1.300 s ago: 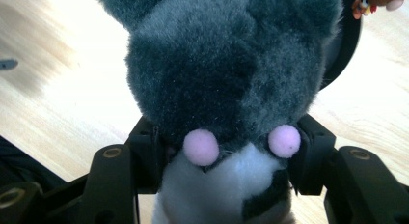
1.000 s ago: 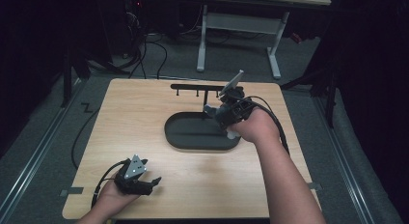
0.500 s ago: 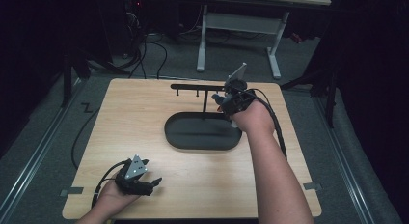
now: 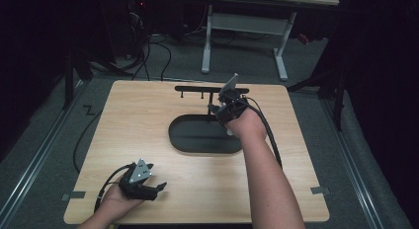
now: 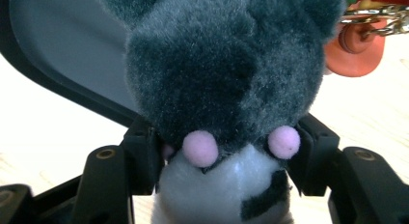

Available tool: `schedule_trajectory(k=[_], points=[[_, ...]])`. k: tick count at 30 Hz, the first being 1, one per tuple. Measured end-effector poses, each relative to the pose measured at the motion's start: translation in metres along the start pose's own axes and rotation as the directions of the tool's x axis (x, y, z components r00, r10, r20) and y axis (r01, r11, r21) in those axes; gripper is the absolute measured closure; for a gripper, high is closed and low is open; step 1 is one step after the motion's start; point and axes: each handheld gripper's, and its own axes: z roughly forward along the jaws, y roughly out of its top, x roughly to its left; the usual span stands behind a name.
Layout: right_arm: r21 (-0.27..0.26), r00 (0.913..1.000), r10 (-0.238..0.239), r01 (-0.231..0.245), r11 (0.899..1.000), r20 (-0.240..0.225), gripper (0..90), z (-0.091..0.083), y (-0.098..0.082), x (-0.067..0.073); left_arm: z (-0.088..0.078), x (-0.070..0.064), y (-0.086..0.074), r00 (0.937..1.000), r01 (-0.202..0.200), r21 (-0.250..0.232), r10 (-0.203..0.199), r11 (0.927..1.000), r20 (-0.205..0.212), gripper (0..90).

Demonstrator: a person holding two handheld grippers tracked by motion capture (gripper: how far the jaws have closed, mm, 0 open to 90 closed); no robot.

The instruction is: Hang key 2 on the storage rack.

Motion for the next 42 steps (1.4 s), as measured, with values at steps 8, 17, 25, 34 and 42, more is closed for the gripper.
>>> schedule_trajectory(k=[8,17,25,34,42], points=[[-0.051,1.0,0.002,-0.002,0.999,-0.006,31.5,0.007,-0.012,-0.001,0.0,-0.002,-0.002,1.0,0.001,0.007,-0.001,1.0,-0.002,19.6],[-0.11,1.0,0.004,-0.004,0.994,-0.001,27.6,0.005,-0.029,-0.007,-0.005,0.0,-0.006,0.9997,0.019,0.006,-0.019,0.9998,-0.012,19.6],[-0.171,0.9995,-0.032,0.03,0.985,-0.005,27.7,0.013,-0.063,-0.01,-0.001,0.0,-0.007,0.9998,0.018,0.012,-0.018,0.9998,-0.008,19.5],[-0.199,0.9981,-0.054,0.047,0.979,-0.029,27.7,0.039,-0.109,-0.012,0.004,-0.001,-0.003,0.9998,0.018,0.014,-0.018,0.9997,0.007,19.5],[-0.308,0.9967,-0.034,0.01,0.951,-0.074,30.7,0.06,-0.152,-0.016,0.009,-0.006,-0.002,1.0,0.003,0.024,-0.003,0.9997,0.009,19.4]])
